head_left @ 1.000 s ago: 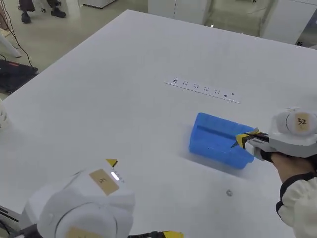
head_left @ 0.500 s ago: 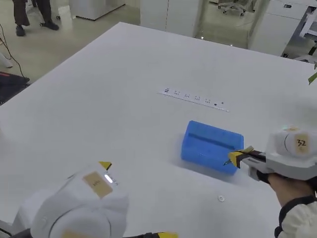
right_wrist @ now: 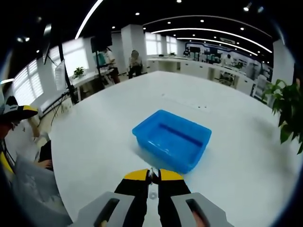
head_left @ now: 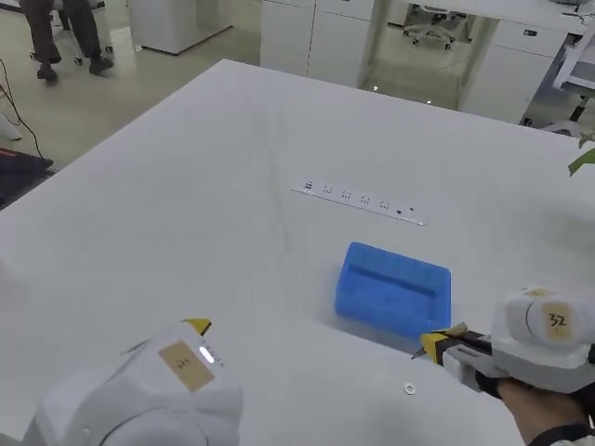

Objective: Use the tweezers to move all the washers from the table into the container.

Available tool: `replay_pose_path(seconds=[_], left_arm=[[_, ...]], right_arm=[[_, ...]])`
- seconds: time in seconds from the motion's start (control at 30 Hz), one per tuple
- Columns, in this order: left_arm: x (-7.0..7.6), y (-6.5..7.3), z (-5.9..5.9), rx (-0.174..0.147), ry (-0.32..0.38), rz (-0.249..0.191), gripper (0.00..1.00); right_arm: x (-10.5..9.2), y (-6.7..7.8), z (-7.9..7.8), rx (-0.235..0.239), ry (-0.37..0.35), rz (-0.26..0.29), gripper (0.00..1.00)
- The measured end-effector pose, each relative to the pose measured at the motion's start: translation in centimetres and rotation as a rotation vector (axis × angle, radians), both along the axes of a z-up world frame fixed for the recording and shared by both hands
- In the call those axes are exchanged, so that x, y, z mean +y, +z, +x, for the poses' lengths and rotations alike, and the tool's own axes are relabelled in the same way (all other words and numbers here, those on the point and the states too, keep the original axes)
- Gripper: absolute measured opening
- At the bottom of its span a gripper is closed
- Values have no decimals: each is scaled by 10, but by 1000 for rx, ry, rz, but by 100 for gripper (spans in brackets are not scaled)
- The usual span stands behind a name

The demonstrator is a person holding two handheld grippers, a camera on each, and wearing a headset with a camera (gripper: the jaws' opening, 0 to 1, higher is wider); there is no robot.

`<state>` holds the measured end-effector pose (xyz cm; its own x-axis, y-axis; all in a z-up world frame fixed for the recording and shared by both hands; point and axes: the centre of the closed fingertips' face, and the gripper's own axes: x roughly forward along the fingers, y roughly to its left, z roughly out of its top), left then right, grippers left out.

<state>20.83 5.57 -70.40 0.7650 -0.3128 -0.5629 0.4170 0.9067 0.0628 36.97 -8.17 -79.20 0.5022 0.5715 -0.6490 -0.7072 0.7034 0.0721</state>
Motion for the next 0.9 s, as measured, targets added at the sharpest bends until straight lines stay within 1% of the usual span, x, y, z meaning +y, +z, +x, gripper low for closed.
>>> replay_pose_path(seconds=[0.2, 0.33, 0.4, 0.53, 0.77, 0.9], left_arm=[[-3, 2, 1, -4, 4, -14, 97], [-4, 3, 1, -2, -5, -5, 97], [-4, 4, 1, -4, -6, -9, 97], [-4, 2, 1, 4, -10, -4, 97], [-4, 0, 2, 9, -10, -5, 97], [-5, -2, 2, 11, -15, -3, 97]], right_arm=[[-4, -12, -4, 29, -11, -8, 3], [-7, -18, -5, 44, -19, -17, 3], [-7, -22, -5, 53, -18, -24, 3], [-10, -31, -6, 60, -16, -48, 3], [-9, -33, -9, 67, -14, -47, 3], [-9, -35, -9, 62, -6, -64, 3]])
